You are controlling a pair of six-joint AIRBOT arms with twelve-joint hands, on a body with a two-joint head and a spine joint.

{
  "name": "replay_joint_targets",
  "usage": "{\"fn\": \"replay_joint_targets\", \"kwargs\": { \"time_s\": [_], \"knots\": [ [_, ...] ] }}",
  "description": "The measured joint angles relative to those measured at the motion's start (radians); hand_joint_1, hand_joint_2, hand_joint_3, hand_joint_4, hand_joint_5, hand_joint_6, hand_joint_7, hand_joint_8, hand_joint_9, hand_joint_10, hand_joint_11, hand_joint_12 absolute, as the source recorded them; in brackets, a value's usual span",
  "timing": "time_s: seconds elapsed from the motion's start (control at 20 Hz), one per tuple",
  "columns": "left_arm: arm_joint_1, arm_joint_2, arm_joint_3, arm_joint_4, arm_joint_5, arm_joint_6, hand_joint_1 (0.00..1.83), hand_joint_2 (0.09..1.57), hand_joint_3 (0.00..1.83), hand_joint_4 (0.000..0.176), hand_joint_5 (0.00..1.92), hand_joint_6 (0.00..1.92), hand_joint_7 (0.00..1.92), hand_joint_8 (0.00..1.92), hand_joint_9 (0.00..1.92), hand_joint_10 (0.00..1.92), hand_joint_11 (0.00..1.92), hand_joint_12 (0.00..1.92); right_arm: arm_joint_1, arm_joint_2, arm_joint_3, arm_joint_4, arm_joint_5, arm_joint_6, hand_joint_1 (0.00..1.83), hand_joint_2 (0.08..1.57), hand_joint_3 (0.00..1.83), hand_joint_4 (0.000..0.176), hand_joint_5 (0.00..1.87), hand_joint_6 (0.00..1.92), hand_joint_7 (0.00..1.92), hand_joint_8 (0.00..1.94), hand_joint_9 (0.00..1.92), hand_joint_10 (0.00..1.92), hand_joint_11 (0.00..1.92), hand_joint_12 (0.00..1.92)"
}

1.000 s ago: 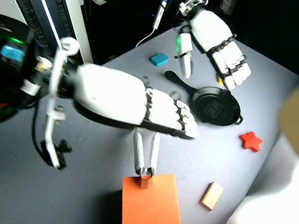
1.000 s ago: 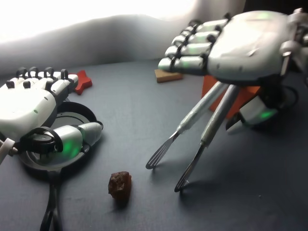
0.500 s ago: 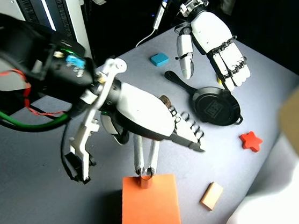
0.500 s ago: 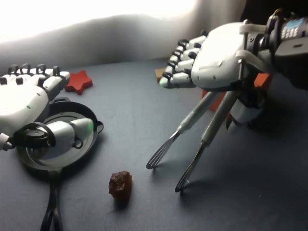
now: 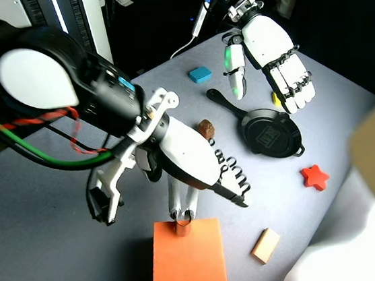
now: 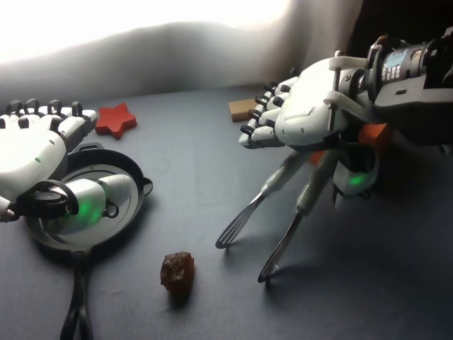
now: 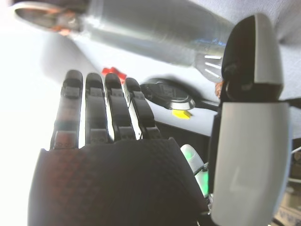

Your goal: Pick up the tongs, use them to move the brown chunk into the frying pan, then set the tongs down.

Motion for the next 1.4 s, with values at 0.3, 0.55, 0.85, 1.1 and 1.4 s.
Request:
{"fn": "replay_joint_targets", "kwargs": {
  "time_s": [0.3, 0.55, 0.85, 1.1, 1.4],
  "knots": [
    [-0.014, 0.000, -0.001, -0.017, -0.001, 0.023, 0.08, 1.32, 0.00, 0.017, 0.05, 0.01, 0.05, 0.00, 0.03, 0.01, 0.02, 0.03, -0.021, -0.043, 0.040, -0.003, 0.003, -0.003, 0.97, 0.83, 0.00, 0.000, 0.00, 0.00, 0.00, 0.00, 0.00, 0.00, 0.00, 0.00],
    [-0.014, 0.000, -0.013, -0.014, 0.000, 0.026, 0.01, 1.32, 0.00, 0.025, 0.06, 0.00, 0.06, 0.00, 0.04, 0.00, 0.00, 0.19, -0.031, -0.074, 0.080, -0.003, 0.010, -0.031, 0.99, 0.83, 0.00, 0.000, 0.00, 0.00, 0.00, 0.00, 0.00, 0.00, 0.00, 0.00],
    [-0.021, 0.000, -0.008, -0.007, 0.002, 0.042, 0.00, 1.32, 0.00, 0.025, 0.05, 0.00, 0.06, 0.00, 0.03, 0.00, 0.00, 0.19, -0.053, -0.103, 0.106, 0.000, 0.018, -0.057, 0.99, 0.84, 0.00, 0.000, 0.00, 0.00, 0.00, 0.00, 0.00, 0.00, 0.00, 0.00],
    [-0.013, 0.000, 0.013, 0.002, 0.024, 0.043, 0.00, 1.31, 0.00, 0.027, 0.06, 0.00, 0.07, 0.00, 0.05, 0.01, 0.00, 0.25, -0.053, -0.117, 0.121, -0.002, 0.019, -0.058, 0.97, 0.81, 0.00, 0.000, 0.00, 0.00, 0.00, 0.00, 0.01, 0.00, 0.01, 0.01],
    [-0.013, 0.000, 0.038, 0.002, 0.046, 0.034, 0.02, 1.31, 0.00, 0.024, 0.07, 0.00, 0.07, 0.00, 0.05, 0.00, 0.00, 0.26, -0.062, -0.123, 0.134, 0.000, 0.024, -0.071, 0.98, 0.84, 0.00, 0.000, 0.00, 0.00, 0.04, 0.01, 0.06, 0.02, 0.04, 0.03]
  ]
}}
